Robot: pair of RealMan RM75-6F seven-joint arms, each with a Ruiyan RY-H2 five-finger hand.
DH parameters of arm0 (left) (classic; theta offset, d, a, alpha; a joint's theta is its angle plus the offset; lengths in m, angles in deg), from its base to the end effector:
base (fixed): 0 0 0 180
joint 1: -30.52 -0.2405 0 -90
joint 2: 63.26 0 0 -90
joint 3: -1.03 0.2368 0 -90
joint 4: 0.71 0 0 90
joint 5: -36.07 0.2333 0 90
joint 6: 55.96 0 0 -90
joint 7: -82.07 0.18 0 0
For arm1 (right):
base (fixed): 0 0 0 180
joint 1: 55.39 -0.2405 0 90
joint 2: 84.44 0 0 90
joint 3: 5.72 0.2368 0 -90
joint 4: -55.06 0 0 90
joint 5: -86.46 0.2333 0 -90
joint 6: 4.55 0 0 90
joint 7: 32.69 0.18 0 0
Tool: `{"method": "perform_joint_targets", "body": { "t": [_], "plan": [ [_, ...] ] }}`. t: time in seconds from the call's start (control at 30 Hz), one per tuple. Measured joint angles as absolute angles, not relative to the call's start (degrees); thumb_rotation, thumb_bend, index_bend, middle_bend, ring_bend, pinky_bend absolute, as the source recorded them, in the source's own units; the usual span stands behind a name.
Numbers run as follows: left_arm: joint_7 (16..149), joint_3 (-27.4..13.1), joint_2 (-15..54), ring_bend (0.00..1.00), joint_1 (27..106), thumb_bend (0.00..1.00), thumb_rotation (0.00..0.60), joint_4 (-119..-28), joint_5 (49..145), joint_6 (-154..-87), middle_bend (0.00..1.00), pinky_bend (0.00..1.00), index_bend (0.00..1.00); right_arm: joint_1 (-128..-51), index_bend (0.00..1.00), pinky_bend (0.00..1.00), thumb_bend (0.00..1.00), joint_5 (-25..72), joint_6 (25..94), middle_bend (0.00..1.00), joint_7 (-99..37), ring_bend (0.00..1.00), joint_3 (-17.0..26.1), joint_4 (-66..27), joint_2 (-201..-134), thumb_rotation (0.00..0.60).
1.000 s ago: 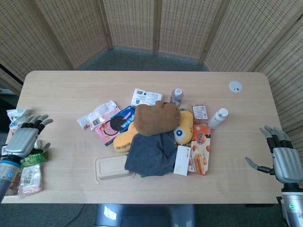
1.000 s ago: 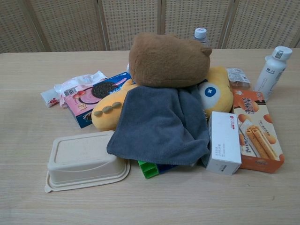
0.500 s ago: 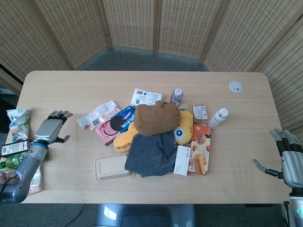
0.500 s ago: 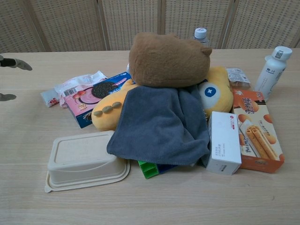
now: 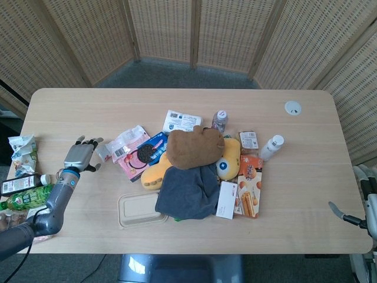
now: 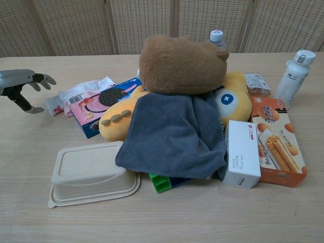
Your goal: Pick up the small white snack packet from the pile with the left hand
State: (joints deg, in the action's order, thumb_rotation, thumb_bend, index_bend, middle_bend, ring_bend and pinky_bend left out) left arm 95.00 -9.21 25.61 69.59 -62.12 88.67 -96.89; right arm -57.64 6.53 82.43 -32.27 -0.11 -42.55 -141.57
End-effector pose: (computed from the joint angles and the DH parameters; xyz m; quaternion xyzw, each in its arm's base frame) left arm -0.2833 0.4151 -0.0188 -0.6717 -0.4778 -0.2321 0.5165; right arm -0.3128 -0.2125 0.1784 0.5422 -0.3899 0.3786 0.6408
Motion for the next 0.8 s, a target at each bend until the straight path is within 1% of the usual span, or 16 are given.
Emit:
{"method": "perform_joint_targets", "body": {
  "t": [0.13, 0.27, 0.37, 0.53, 0.8],
  "plan": [
    [95.5, -9.4, 27.2, 0.21, 70.5, 0.37, 0.600, -59.6, 87.1, -95.7, 0.19, 0.00, 0.13, -57.5, 0.00, 0.00, 0.22, 6.5, 82.5, 0.00, -32.5, 0.00, 0.0, -42.9, -141.2, 0.341],
    [96.0, -9.6, 28.9, 0.21, 71.2, 0.37, 0.600, -57.5, 86.0, -95.2, 0.19, 0.00, 0.27, -57.3, 0.00, 0.00, 0.23, 6.6, 82.7, 0.00, -32.8, 0.00, 0.1, -43.1, -141.1, 0.339],
    [96.1, -9.7, 29.4, 0.21, 71.6, 0.37, 0.600, -56.7, 85.8, -95.1, 0.17, 0.00, 0.29, -57.2, 0.00, 0.00, 0.22, 6.9, 82.6, 0.00, -33.0, 0.00, 0.2, -43.3, -140.9, 0.342],
    [96.4, -9.7, 29.6, 0.21, 72.0, 0.37, 0.600, -55.9, 85.9, -94.9, 0.16, 0.00, 0.23, -57.0, 0.00, 0.00, 0.22, 7.1, 82.7, 0.00, -33.1, 0.00, 0.4, -43.6, -140.8, 0.343],
    [96.8, -9.6, 29.0, 0.21, 72.1, 0.37, 0.600, -55.0, 85.8, -94.8, 0.16, 0.00, 0.22, -56.6, 0.00, 0.00, 0.22, 7.6, 82.7, 0.00, -32.8, 0.00, 0.6, -43.5, -140.6, 0.344]
  ]
}}
